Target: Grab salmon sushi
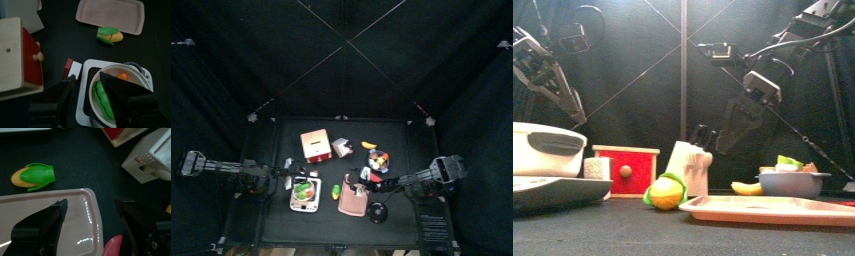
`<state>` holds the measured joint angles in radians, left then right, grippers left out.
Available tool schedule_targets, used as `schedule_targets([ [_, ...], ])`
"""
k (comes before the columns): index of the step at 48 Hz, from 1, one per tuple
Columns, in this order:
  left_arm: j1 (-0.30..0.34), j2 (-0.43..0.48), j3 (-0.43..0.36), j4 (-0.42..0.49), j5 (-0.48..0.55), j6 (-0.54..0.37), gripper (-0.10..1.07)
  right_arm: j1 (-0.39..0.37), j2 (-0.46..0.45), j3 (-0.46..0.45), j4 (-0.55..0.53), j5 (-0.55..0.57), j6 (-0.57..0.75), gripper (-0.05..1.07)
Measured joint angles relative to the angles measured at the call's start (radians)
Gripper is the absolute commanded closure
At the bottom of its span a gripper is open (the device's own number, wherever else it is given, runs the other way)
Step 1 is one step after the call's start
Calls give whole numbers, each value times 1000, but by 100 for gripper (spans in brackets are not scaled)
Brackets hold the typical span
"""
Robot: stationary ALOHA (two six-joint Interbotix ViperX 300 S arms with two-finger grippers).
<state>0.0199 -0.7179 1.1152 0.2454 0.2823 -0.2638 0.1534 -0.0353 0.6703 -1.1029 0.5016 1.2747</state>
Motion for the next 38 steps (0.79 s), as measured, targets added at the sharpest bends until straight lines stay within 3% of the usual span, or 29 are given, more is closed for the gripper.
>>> schedule_targets([
  [11, 32, -5, -23, 97, -17, 8, 15, 0, 57, -89, 87, -25, -14, 1],
  [18, 66, -9, -29, 143, -63, 8, 15, -3, 115, -161, 60, -26, -14, 1],
  [29, 106, -86, -15, 143, -87, 0, 16, -25, 224, -291, 11, -29, -14, 1],
  [38, 144, -164, 32, 89, -121, 0, 16, -43, 301, -396, -46, -32, -14, 1],
])
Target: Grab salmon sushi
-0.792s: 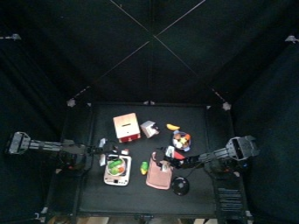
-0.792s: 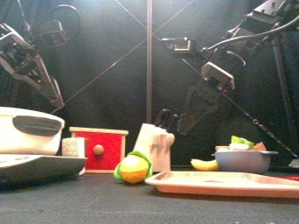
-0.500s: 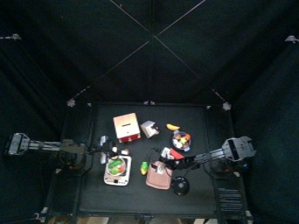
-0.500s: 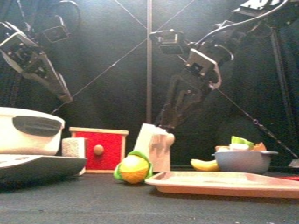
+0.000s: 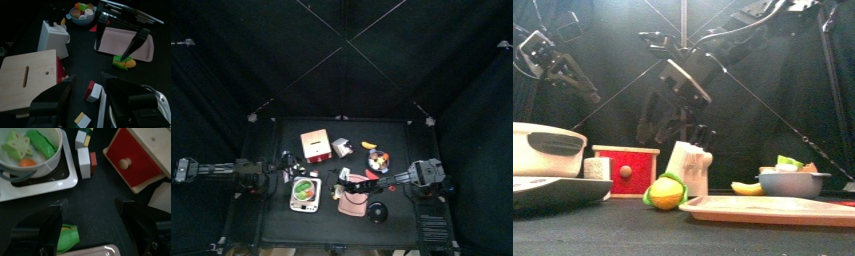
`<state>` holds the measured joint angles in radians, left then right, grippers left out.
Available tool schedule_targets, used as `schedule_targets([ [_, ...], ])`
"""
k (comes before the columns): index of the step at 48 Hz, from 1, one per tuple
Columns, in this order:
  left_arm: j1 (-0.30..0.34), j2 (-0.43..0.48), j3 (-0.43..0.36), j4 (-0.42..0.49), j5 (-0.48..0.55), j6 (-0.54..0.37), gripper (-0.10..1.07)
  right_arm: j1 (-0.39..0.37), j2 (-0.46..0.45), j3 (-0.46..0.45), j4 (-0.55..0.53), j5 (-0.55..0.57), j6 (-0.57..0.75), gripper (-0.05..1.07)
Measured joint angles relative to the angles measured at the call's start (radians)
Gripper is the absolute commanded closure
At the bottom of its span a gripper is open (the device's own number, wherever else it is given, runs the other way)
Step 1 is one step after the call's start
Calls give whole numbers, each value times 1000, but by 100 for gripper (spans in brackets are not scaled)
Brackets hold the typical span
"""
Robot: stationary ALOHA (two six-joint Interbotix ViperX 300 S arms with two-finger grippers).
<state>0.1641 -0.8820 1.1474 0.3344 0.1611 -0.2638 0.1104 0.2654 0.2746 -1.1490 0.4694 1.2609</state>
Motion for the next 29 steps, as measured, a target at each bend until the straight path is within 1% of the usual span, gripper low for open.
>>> schedule_targets([
  [9, 58, -57, 49, -29, -6, 3, 16, -14, 83, -101, -17, -17, 0, 1],
  [17, 114, -61, 61, -51, -5, 5, 16, -34, 133, -172, -17, -35, 0, 1],
  [22, 127, -63, 67, -55, -5, 6, 16, -48, 161, -199, -18, -37, 0, 1],
  [29, 129, -63, 74, -57, -5, 6, 16, -69, 195, -225, -17, -54, 0, 1],
])
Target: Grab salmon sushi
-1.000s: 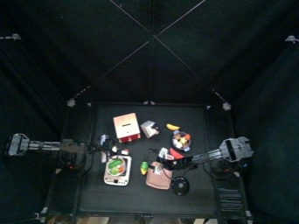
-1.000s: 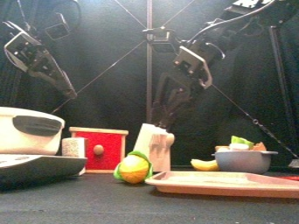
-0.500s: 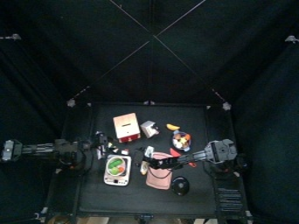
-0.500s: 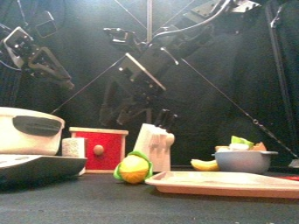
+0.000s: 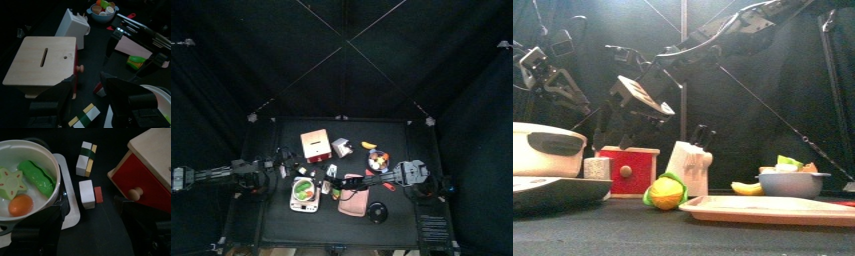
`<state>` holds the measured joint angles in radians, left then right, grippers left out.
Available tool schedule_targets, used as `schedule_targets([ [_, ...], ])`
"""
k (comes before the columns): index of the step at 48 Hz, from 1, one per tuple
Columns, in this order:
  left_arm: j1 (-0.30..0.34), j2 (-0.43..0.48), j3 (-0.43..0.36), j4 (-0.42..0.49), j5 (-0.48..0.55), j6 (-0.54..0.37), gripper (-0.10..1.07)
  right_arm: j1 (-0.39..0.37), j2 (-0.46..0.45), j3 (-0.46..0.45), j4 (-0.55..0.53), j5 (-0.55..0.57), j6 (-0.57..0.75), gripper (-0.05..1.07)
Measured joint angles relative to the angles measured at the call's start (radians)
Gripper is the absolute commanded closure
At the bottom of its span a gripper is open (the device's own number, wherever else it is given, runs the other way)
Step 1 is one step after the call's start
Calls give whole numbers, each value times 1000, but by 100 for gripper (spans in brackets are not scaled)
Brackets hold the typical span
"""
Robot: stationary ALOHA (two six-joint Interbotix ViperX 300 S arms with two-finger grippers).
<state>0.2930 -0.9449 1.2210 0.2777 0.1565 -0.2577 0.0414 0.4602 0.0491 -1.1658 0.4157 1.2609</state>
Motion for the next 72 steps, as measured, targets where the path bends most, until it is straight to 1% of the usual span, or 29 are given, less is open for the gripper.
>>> schedule_targets([
  [15, 2, 0, 9, -11, -3, -2, 16, -34, 41, -34, 11, -23, 0, 1],
  [24, 2, 0, 12, -11, -3, -2, 16, -38, 77, -63, 15, -61, 0, 1],
  [31, 0, 0, 12, -11, -3, -2, 16, -41, 104, -83, 18, -66, 0, 1],
  [55, 2, 0, 15, -11, -3, -2, 16, -51, 109, -91, 26, -69, 0, 2],
  [60, 0, 0, 17, -11, -3, -2, 16, -51, 109, -92, 26, -69, 0, 6],
  [72, 2, 0, 18, -12, -5, -2, 16, -49, 109, -92, 26, -66, 0, 28],
])
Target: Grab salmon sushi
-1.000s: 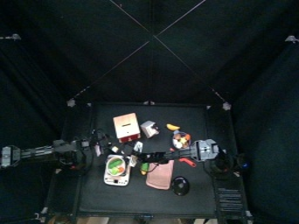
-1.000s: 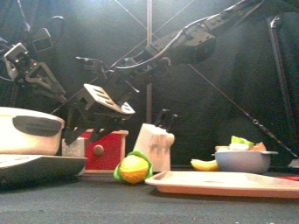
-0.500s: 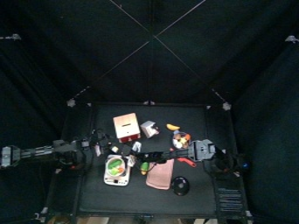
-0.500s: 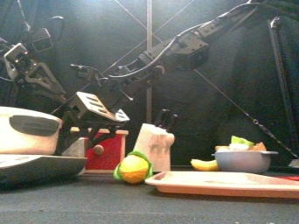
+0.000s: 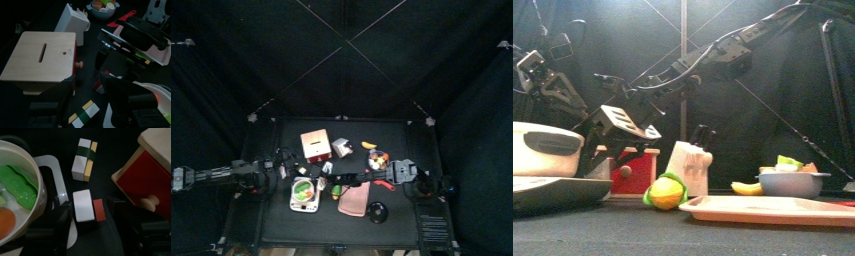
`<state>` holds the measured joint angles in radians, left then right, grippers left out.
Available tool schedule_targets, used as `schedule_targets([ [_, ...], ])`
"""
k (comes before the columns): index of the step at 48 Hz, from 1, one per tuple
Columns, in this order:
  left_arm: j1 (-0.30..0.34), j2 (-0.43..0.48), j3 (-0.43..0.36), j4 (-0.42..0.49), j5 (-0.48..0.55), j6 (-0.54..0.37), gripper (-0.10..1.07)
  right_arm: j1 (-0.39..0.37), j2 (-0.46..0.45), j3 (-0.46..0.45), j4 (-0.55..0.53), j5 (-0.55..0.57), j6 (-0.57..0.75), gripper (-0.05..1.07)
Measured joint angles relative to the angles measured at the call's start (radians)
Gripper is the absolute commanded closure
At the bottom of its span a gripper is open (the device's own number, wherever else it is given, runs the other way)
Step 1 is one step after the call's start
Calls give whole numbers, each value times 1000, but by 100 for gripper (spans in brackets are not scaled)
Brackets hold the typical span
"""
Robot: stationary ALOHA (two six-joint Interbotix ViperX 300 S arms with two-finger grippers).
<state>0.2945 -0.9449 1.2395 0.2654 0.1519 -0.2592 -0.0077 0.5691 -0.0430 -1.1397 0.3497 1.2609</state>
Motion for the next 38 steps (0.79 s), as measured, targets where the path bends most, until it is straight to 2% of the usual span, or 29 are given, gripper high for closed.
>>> schedule_targets([
  [7, 0, 0, 0, 0, -2, 0, 16, -2, 0, 5, 0, 17, 0, 35],
  [25, -2, 0, -2, 0, -2, 0, 16, 0, -83, 60, 2, 49, 0, 35],
  [38, -2, 0, 0, -3, -2, 0, 16, 2, -86, 78, 0, 67, 0, 35],
])
